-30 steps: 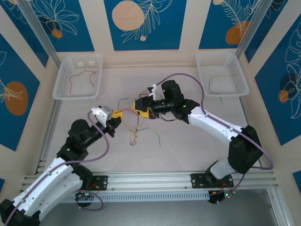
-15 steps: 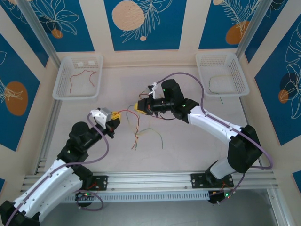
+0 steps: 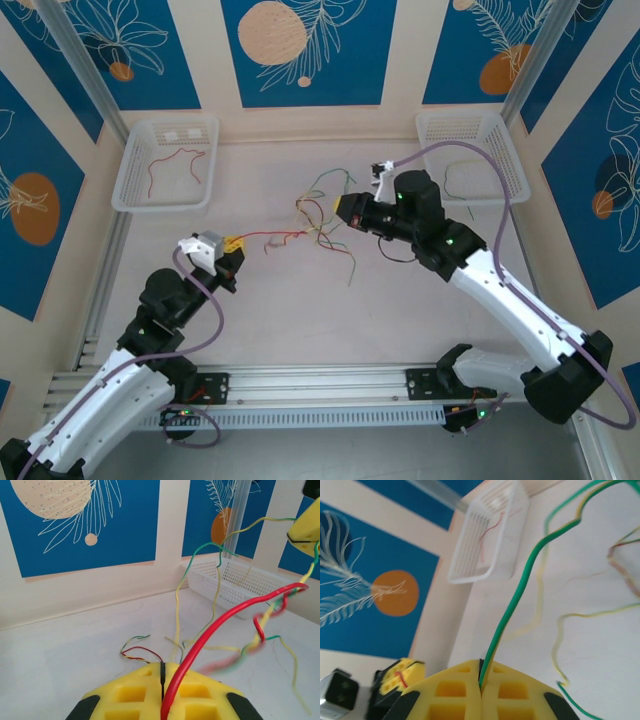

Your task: Untangle the cables

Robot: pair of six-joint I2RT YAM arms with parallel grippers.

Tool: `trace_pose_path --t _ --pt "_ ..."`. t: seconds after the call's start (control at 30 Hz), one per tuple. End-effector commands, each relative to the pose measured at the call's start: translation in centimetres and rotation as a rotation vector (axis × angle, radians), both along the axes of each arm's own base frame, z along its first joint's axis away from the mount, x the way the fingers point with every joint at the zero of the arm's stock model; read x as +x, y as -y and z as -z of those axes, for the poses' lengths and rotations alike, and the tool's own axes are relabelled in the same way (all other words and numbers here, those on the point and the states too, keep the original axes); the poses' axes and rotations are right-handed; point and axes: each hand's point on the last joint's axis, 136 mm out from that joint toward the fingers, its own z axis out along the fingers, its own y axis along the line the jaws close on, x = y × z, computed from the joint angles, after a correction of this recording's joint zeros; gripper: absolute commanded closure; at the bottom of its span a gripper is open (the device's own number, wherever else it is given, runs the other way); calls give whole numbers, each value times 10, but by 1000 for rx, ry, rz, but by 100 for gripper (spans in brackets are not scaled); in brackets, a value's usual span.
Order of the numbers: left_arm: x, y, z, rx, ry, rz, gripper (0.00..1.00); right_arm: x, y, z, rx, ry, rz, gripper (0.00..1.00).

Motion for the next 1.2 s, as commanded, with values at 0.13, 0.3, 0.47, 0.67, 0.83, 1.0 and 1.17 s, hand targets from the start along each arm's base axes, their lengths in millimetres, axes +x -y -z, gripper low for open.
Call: trace_pose_path --t 0.13,0.3,0.47,0.67,0.83,1.0,1.17 --pt "4 -15 -13 -46 29 -85 100 12 99 26 -271 63 362 100" --pt "5 -17 -12 -42 28 -96 100 9 143 22 -316 79 505 100" --pt "6 -18 -11 -36 23 -106 100 3 170 17 -297 96 571 100" --pt "8 -23 -9 -32 26 -137 100 -3 188 9 -321 107 614 100" --pt "9 -35 -6 -33 23 -197 100 -10 209 -7 -337 145 676 100" --pt "8 -56 -6 -50 33 -303 100 -19 227 -23 -353 170 704 100" --pt "7 -65 -5 -59 43 -339 100 -24 237 -30 -356 183 718 100"
